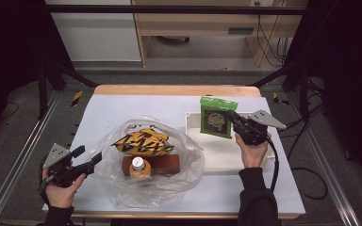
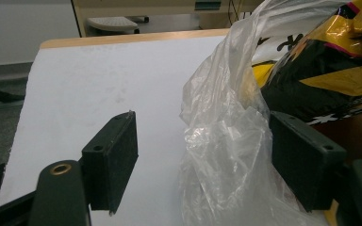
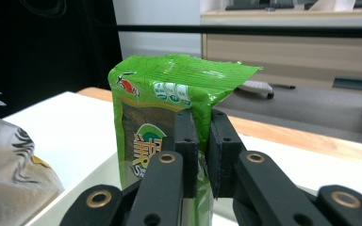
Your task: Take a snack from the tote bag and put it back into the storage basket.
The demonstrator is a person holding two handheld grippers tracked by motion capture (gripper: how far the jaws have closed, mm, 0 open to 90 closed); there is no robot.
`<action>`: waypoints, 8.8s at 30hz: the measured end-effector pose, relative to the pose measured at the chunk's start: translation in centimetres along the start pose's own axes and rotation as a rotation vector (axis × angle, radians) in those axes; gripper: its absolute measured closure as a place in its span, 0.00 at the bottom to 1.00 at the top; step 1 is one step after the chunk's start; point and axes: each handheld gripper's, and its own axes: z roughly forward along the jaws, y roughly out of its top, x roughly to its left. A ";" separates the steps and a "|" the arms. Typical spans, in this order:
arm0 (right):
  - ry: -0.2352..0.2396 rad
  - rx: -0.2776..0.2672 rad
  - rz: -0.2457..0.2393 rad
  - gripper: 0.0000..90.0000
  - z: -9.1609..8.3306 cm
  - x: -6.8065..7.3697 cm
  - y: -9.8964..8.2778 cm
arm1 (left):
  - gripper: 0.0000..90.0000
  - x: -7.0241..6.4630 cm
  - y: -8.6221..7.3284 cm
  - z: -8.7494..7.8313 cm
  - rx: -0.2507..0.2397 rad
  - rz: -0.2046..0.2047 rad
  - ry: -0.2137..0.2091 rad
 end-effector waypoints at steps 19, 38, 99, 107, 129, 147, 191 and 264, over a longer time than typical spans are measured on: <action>0.015 0.096 0.026 0.93 5.4 0.2 -3.3 | 0.28 0.1 -0.1 0.2 0.009 -0.002 0.000; -0.085 0.123 0.016 0.53 6.9 -1.4 -3.8 | 0.29 0.0 -0.2 0.4 0.018 -0.001 0.000; 0.300 0.318 -0.128 0.72 -3.4 13.6 -5.5 | 0.86 -1.0 -2.0 2.0 0.145 0.021 -0.031; 0.258 0.379 -0.113 0.75 -2.6 13.1 -9.4 | 0.86 -0.6 -3.7 3.1 0.204 0.033 -0.022; 0.246 0.450 -0.107 0.74 -0.7 13.4 -11.8 | 0.64 -0.9 -5.2 5.3 0.269 0.075 -0.009; 0.338 0.106 -0.099 0.55 -5.2 13.8 -4.2 | 0.34 -1.2 -1.4 0.7 0.053 -0.003 -0.056; 0.444 0.108 -0.241 0.97 3.4 17.8 -2.6 | 0.41 -1.1 -2.1 1.9 0.110 0.032 -0.048; 0.451 -0.189 -0.095 0.98 -5.6 11.9 10.4 | 0.32 -0.9 -1.5 0.8 0.029 0.030 -0.018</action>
